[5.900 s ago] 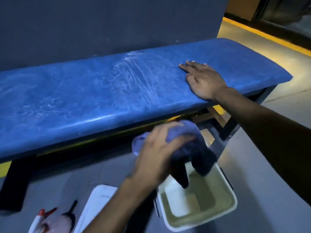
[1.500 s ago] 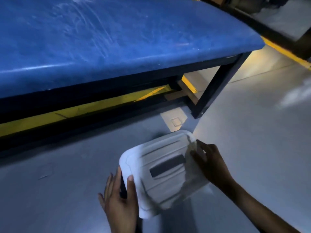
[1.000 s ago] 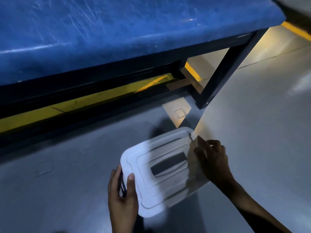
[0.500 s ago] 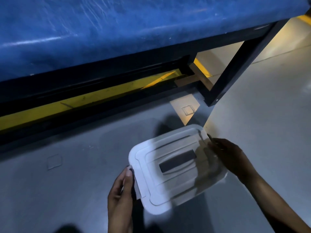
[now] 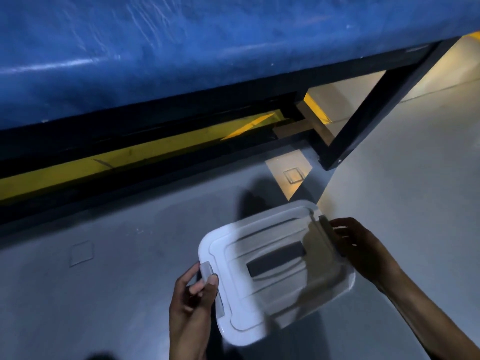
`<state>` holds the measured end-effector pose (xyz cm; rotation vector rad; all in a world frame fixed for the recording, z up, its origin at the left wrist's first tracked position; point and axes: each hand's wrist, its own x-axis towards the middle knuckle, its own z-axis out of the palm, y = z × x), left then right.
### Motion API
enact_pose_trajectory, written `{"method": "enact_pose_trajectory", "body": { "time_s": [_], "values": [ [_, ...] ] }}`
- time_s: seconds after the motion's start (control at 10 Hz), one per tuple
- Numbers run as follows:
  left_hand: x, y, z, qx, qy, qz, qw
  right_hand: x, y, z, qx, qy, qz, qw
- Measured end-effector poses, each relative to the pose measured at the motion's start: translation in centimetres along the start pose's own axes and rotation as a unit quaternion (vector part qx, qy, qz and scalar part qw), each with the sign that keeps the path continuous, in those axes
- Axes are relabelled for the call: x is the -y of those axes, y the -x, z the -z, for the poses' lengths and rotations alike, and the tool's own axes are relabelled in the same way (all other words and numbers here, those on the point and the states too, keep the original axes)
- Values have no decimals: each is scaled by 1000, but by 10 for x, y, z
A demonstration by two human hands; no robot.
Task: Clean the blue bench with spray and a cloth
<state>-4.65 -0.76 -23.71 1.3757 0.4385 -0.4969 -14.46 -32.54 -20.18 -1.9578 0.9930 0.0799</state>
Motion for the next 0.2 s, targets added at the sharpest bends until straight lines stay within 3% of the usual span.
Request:
{"method": "enact_pose_trajectory", "body": {
  "time_s": [0.1, 0.2],
  "values": [
    [1, -8, -3, -12, -28, -28, 999, 0, -13, 6, 18, 20, -12, 1000],
    [-8, 10, -9, -46, -52, -53, 996, 3, -14, 15, 57, 123, -45, 990]
  ]
}}
